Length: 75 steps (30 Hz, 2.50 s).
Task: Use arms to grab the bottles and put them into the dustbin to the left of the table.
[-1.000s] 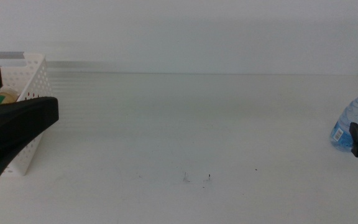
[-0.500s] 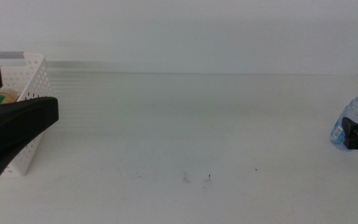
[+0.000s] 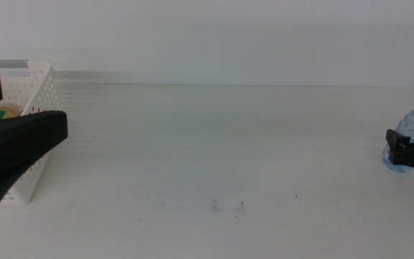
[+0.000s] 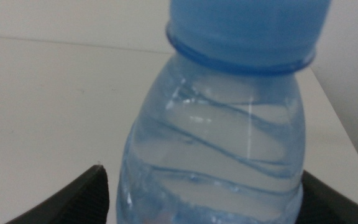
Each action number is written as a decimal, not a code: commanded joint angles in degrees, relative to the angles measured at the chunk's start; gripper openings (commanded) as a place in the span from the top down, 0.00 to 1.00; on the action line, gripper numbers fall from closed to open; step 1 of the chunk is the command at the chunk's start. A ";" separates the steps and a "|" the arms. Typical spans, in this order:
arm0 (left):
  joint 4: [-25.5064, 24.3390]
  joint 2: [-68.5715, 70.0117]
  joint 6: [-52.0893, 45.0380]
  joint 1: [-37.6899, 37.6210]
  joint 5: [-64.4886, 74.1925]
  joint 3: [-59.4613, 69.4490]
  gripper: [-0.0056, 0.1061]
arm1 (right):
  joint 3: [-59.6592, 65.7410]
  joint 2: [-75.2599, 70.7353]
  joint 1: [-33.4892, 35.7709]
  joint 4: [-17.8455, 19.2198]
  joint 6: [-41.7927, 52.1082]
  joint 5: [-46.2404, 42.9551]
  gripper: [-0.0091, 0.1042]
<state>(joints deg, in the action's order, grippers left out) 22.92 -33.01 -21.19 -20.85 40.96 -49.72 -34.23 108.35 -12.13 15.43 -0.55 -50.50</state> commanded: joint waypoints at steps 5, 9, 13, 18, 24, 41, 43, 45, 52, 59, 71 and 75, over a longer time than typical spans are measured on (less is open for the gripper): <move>0.01 0.20 0.06 -0.28 -0.86 -0.03 0.11 | -1.31 0.60 0.18 -1.13 0.14 -0.77 0.18; 0.01 0.20 0.06 -0.28 -0.86 -0.03 0.11 | -1.31 0.60 0.18 -2.26 0.14 -0.42 0.36; 0.01 0.20 0.06 -0.28 -0.86 -0.03 0.11 | -1.31 0.60 0.18 -2.09 0.14 -0.07 0.70; 0.01 0.20 0.06 -0.28 -0.86 -0.03 0.11 | -1.31 -1.33 2.75 -1.69 -1.60 -0.07 0.93; 0.01 0.20 0.06 -0.28 -0.86 -0.13 0.11 | -4.17 -8.85 12.23 -1.59 -3.63 6.60 0.93; 0.01 0.20 0.06 -0.28 -0.97 -0.13 0.11 | -40.43 5.65 41.76 -1.59 -5.43 26.89 0.93; 0.01 0.20 0.06 -0.28 -0.97 -0.13 0.11 | -44.98 9.24 43.46 -1.59 -6.78 28.26 0.93; 0.01 0.20 0.06 -0.28 -0.97 -0.13 0.11 | -48.67 12.55 44.77 -1.59 -8.20 29.72 0.93; 0.01 0.20 0.06 -0.28 -0.97 -0.13 0.11 | -55.07 19.76 47.77 -1.59 -8.66 29.97 0.93; 0.01 0.20 0.06 -0.28 -0.97 -0.13 0.11 | -55.30 22.88 48.17 -1.59 -8.66 30.53 0.93; 0.01 0.20 0.06 -0.28 -0.97 -0.13 0.11 | -55.30 22.99 48.17 -1.59 -10.42 36.98 0.32; 0.01 0.20 0.06 -0.28 -0.97 -0.13 0.11 | -55.30 22.77 48.26 -1.59 -13.06 42.25 0.14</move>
<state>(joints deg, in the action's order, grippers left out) 22.92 -33.01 -21.19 -20.85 40.75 -49.72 -89.33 131.56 35.96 13.69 -12.59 -10.61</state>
